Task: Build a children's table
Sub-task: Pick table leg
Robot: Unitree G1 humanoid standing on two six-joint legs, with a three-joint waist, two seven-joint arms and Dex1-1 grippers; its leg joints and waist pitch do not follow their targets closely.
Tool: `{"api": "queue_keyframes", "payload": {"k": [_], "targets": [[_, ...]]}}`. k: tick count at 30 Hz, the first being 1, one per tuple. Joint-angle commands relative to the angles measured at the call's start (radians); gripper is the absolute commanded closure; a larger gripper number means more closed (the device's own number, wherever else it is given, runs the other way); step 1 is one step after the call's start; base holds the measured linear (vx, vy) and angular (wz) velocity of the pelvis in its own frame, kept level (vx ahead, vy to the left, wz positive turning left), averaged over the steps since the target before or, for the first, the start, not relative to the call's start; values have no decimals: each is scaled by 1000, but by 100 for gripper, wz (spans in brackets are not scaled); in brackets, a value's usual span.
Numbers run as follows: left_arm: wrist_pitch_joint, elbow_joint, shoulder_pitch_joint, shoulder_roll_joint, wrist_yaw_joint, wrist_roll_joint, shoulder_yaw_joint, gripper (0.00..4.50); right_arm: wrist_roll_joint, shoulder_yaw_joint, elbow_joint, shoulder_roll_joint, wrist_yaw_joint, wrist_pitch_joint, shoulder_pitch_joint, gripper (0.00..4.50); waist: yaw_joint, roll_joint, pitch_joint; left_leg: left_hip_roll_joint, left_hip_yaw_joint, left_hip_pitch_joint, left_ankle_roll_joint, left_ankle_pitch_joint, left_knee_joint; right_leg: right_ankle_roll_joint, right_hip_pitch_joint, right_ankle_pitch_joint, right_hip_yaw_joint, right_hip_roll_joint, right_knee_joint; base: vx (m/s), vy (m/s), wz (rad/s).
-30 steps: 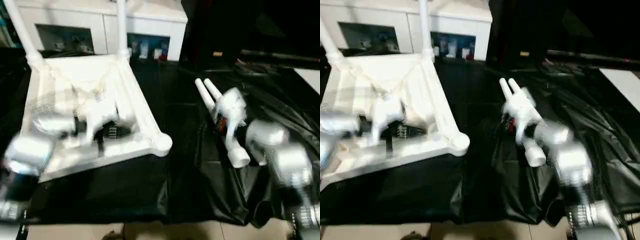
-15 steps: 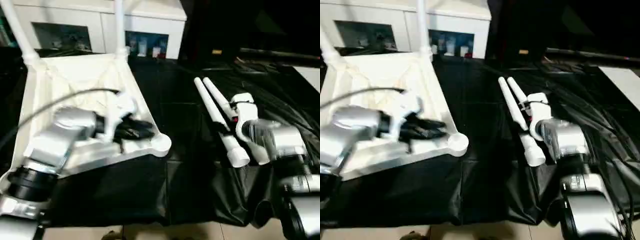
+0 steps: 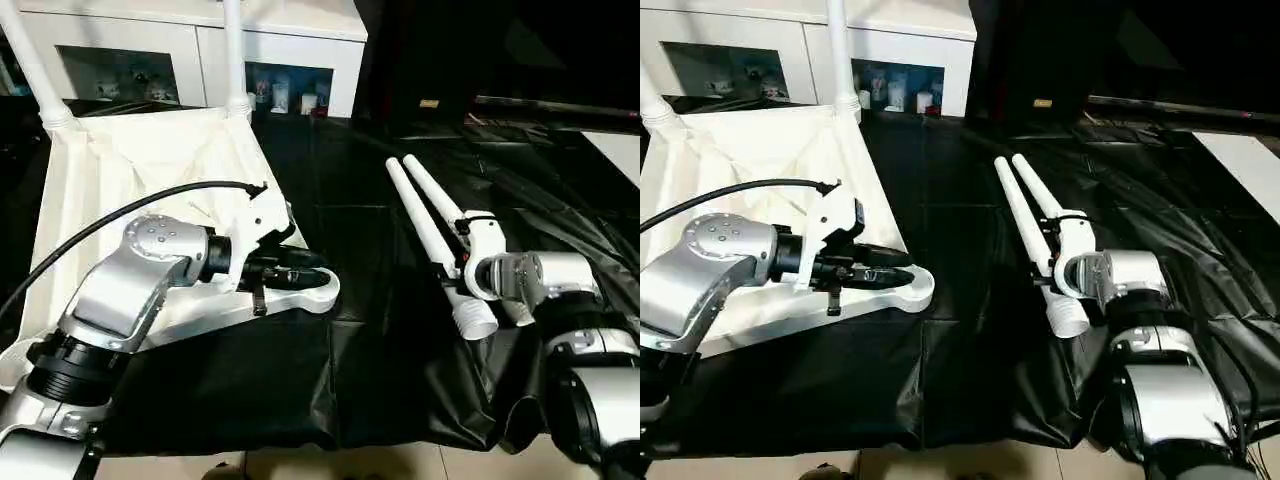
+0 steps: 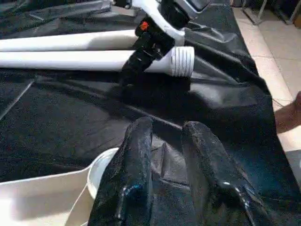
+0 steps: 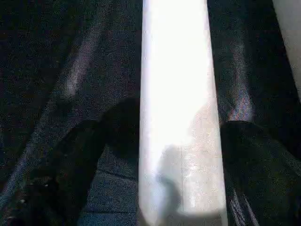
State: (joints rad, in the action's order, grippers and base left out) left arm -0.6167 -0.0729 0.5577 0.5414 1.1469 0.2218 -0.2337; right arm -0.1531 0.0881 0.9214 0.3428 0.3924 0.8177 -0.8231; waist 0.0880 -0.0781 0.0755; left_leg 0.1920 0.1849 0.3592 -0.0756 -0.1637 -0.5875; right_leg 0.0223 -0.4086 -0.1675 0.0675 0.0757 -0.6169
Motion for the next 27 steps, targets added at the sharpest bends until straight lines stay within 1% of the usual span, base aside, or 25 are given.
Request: {"api": "queue_keyframes", "payload": {"k": [1,3,4,7,9,10,11,12,13,14,15,16,17,18,19,21,22,23,24,26,27], "targets": [[-14,-29,12,4,5,6,-14,297,9,1,39,2,3,4,-6,63,0,10,-72,30,-11,-10,-48,-228,64,163,49,-286,-46,62,69,0,0,0],[-19,-34,12,7,7,9,-14,279,12,-2,61,3,5,0,-16,81,1,10,-73,29,-11,-10,-49,-228,64,161,49,-291,-46,62,69,0,0,0],[-21,-36,11,9,9,11,-14,279,13,-5,67,3,8,-1,-18,81,0,10,-72,30,-11,-9,-49,-230,64,162,48,-291,-46,62,69,0,0,0],[-22,-37,10,11,10,13,-15,242,17,-9,76,5,13,-4,-21,115,0,10,-72,29,-11,-9,-49,-231,64,163,49,-285,-46,61,69,0,0,0],[-23,-37,11,15,9,17,-18,235,21,-9,93,7,16,-12,-28,123,0,12,-73,30,-11,-10,-50,-231,64,167,48,-281,-46,61,68,0,0,0],[-23,-37,11,17,8,18,-20,229,22,-10,99,7,18,-15,-31,130,-1,10,-73,30,-10,-10,-50,-232,64,172,48,-277,-46,60,67,0,0,0],[-18,-33,12,16,3,15,-19,208,20,-7,103,7,19,-17,-33,149,0,9,-74,30,-10,-10,-49,-230,63,172,48,-274,-46,61,67,0,0,0],[-18,-33,12,16,3,15,-19,199,20,-7,103,7,19,-17,-33,157,0,10,-73,30,-10,-10,-49,-230,64,171,48,-275,-46,61,67,0,0,0],[1,-24,9,-3,-19,14,-4,195,20,-4,113,7,23,-26,-38,161,0,8,-74,30,-10,-8,-49,-225,64,170,50,-272,-46,61,66,0,0,0],[1,-24,9,-3,-19,14,-4,195,20,-4,113,7,23,-26,-38,161,0,8,-74,30,-10,-8,-48,-225,63,170,50,-270,-46,61,66,0,0,0],[18,-18,8,-20,-45,9,7,180,19,-2,118,7,27,-30,-41,178,0,9,-74,31,-10,-7,-50,-230,63,171,51,-273,-46,62,68,0,0,0],[37,-12,6,-37,-67,5,18,164,18,-1,122,7,29,-34,-42,191,0,7,-75,31,-10,-7,-49,-229,62,171,51,-272,-46,62,68,0,0,0],[37,-12,6,-37,-67,5,18,155,18,-1,122,7,29,-34,-42,200,0,8,-74,31,-11,-8,-49,-233,63,170,50,-280,-46,63,69,0,0,0],[61,-13,-7,-61,-110,-6,22,151,12,7,129,9,32,-42,-44,205,0,9,-76,31,-11,-8,-49,-234,62,169,51,-282,-45,63,68,0,0,0],[61,-13,-7,-61,-110,-6,22,151,12,7,129,9,32,-42,-44,205,0,8,-77,32,-11,-8,-50,-236,62,166,52,-280,-45,62,69,0,0,0],[108,-15,-34,-77,-128,-3,29,122,2,18,132,12,36,-46,-45,233,0,7,-78,31,-11,-5,-45,-232,62,163,53,-279,-45,63,69,0,0,0],[112,-16,-38,-78,-128,-1,31,111,0,19,132,12,37,-45,-46,243,1,8,-79,31,-11,-7,-45,-228,61,163,52,-277,-45,63,69,0,0,0],[112,-16,-38,-78,-128,-1,31,108,0,19,132,12,37,-45,-46,248,0,8,-78,31,-11,-6,-44,-226,61,164,52,-275,-45,63,68,0,0,0],[116,-16,-43,-77,-133,-1,32,105,-3,22,131,13,40,-45,-46,253,2,11,-80,31,-11,-7,-44,-222,61,166,52,-267,-45,62,66,0,0,0],[120,-10,-49,-93,-178,-6,49,86,-19,38,125,15,48,-42,-46,265,1,10,-80,31,-10,-7,-44,-227,61,171,51,-261,-45,60,66,0,0,0],[129,-4,-50,-106,-205,-9,62,69,-25,44,121,17,53,-42,-46,268,2,8,-81,32,-11,-7,-44,-232,60,171,52,-262,-44,60,66,0,0,0]]}}
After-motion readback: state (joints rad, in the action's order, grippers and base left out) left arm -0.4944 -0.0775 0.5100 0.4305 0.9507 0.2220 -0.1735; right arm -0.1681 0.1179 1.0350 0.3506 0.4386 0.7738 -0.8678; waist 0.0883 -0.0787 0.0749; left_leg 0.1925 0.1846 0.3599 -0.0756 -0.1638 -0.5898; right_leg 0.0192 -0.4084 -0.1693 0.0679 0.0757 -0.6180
